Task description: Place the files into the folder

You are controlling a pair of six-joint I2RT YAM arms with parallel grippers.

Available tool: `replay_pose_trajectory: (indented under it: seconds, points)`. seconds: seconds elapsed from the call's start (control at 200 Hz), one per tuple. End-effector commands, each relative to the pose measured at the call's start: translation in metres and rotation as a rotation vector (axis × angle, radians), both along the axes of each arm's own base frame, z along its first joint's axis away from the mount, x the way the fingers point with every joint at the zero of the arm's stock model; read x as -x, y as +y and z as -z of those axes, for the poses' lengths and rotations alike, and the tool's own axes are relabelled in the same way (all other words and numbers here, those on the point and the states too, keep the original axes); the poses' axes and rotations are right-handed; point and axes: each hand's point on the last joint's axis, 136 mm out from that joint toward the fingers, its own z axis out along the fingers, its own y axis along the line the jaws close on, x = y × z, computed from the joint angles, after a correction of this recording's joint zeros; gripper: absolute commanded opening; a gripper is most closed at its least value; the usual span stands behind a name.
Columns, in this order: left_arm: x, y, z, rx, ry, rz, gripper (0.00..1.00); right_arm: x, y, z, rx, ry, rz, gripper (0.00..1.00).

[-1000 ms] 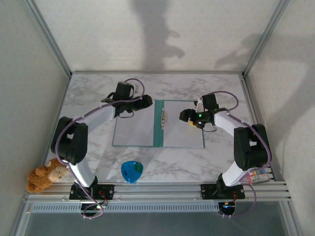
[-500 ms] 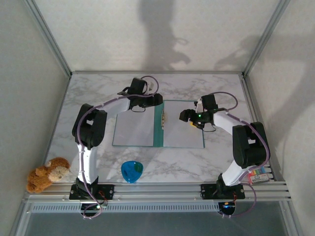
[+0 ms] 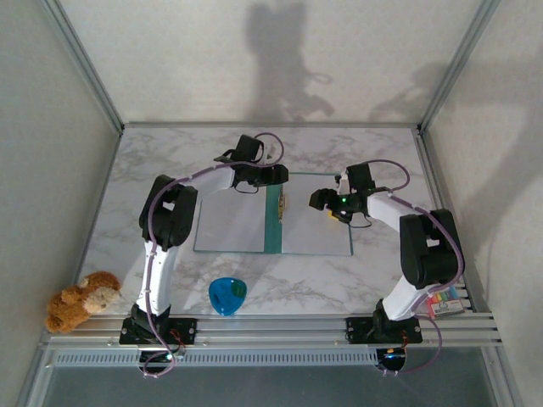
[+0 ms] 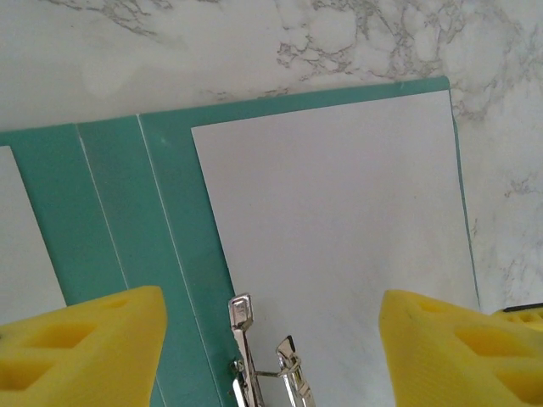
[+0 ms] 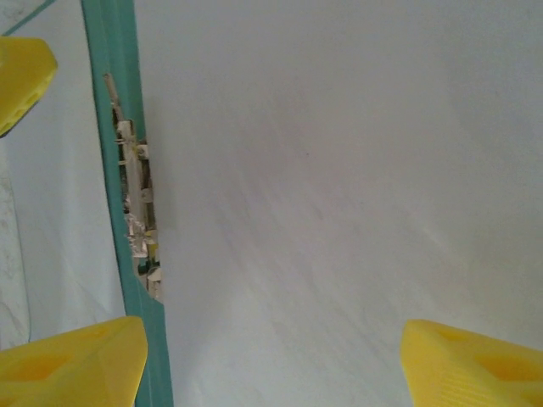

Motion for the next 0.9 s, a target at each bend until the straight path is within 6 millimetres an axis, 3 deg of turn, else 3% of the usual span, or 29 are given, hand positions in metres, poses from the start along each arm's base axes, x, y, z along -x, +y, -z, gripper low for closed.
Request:
replay_pose_trajectory:
  seconds: [0.0,0.471,0.896]
  points:
    - [0.002,-0.008,-0.002,0.007,-0.002,0.027,0.67,-0.001,0.000,0.010,0.019,0.013,0.003,0.78]
    - [0.001,-0.009,-0.001,0.002,0.004,0.030,0.67,-0.007,0.003,0.026,0.024,0.044,0.000,0.78]
    - [0.000,-0.009,0.004,-0.008,0.019,0.029,0.67,-0.005,0.000,0.021,0.049,0.036,-0.022,0.78]
